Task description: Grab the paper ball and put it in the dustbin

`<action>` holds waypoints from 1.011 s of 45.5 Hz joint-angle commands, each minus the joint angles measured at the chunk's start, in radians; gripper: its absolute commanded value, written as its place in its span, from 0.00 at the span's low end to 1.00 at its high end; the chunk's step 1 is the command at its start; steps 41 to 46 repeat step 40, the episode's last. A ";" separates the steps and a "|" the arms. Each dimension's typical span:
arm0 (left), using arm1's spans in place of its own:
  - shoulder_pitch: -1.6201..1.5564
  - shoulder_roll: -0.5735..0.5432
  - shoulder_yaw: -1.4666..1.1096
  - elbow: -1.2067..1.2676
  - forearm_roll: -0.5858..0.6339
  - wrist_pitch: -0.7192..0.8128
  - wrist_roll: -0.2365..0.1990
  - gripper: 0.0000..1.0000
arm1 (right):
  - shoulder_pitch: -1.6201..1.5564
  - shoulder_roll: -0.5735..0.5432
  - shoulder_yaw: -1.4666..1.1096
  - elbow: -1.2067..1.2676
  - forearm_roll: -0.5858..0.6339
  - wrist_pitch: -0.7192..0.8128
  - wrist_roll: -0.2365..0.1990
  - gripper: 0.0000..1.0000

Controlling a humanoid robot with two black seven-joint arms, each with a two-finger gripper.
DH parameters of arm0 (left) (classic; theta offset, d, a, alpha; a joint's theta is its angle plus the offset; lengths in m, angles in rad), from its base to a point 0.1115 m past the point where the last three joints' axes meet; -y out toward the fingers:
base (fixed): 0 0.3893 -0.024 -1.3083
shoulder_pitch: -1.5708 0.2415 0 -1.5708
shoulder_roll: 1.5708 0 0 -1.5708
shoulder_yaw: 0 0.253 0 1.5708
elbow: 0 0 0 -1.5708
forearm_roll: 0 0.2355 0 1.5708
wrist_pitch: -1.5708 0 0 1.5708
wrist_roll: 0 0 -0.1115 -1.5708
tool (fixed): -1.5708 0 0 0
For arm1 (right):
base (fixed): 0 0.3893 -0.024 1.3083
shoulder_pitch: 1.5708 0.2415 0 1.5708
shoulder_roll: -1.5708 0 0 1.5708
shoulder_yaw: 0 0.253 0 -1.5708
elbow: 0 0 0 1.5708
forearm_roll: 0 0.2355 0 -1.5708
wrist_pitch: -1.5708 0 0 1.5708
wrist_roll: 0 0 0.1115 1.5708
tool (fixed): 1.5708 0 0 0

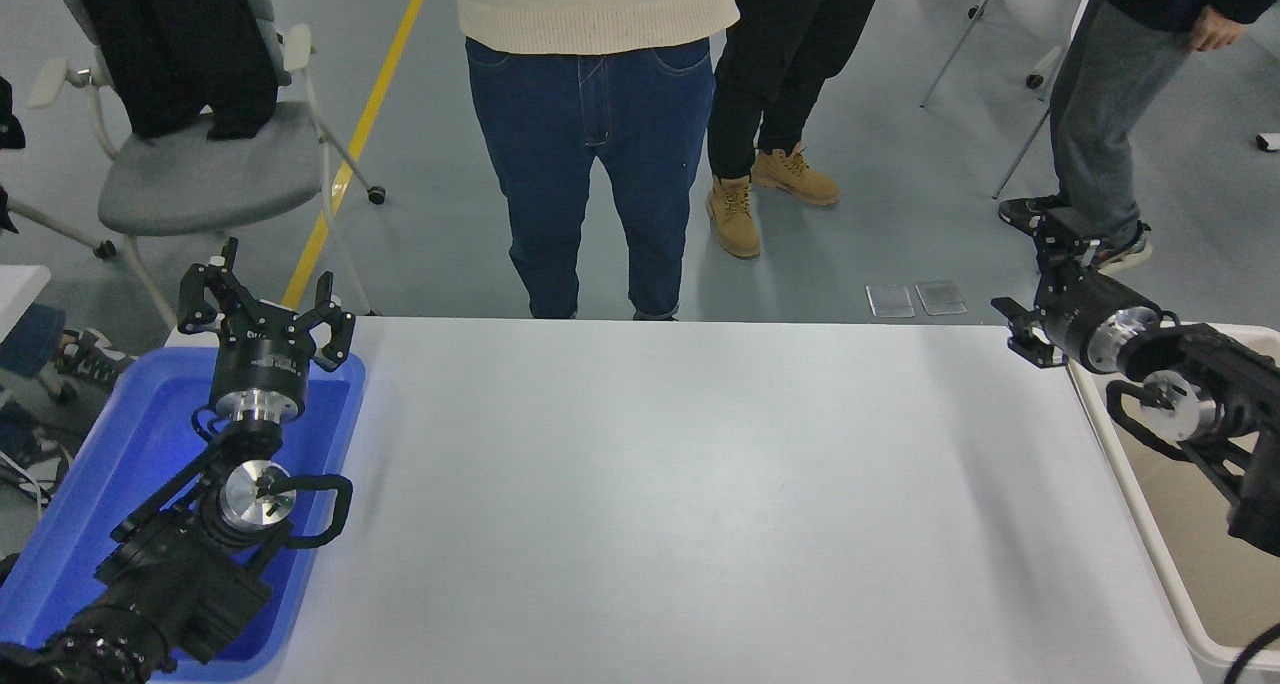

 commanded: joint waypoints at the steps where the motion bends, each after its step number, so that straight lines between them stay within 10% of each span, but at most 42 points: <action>1: -0.001 0.000 0.000 0.000 0.000 0.000 0.000 0.99 | -0.054 0.109 0.102 -0.011 0.331 0.125 0.009 1.00; 46: -0.002 0.000 0.000 0.000 0.000 0.000 0.000 0.99 | -0.131 0.202 0.093 -0.255 0.414 0.351 0.012 1.00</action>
